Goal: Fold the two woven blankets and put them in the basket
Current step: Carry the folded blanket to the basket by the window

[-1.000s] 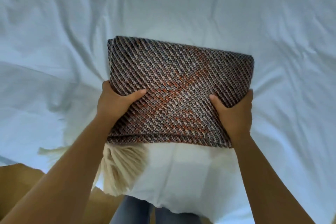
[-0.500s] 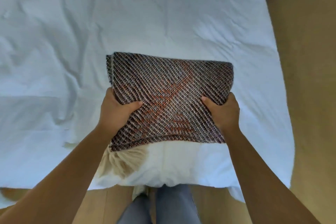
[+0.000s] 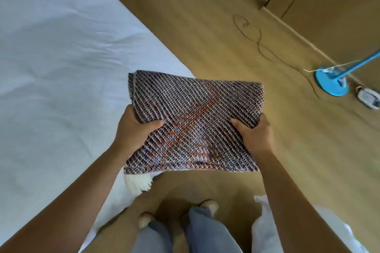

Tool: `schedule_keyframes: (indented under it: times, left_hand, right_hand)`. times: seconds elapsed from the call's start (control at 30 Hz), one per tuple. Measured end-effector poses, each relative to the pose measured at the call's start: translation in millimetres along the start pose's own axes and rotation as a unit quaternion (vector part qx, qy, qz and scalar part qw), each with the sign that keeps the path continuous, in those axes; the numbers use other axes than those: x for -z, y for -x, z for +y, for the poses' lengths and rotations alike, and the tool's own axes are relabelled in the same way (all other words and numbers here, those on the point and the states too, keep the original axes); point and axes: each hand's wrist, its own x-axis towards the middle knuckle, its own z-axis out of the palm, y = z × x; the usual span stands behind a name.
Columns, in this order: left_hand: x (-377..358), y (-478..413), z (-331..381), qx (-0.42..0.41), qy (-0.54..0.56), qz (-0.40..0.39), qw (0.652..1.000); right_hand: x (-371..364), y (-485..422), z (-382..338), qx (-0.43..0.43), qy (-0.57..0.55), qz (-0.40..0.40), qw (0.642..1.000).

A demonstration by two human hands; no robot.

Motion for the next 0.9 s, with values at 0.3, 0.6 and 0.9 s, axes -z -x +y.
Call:
schedule_keyframes:
  times: [0.3,0.6,0.9]
  left_hand:
    - [-235.4,48.0,120.3,-0.105,-0.03,-0.194,0.975]
    - [-456.9,114.7,211.3,-0.178,-0.094,-0.374,0.905]
    - [-682.9,151.2,291.8,-0.232,-0.12,-0.521,0.813]
  right_hand:
    - [222.6,-18.4,124.8,-0.099,-0.048,0.175,0.978]
    - [384.7,-14.1,237.1,-0.196,-0.115,0.341,0.912]
    - [506.8,-53.6,324.0,-0.276,-0.156,0.474,0.822]
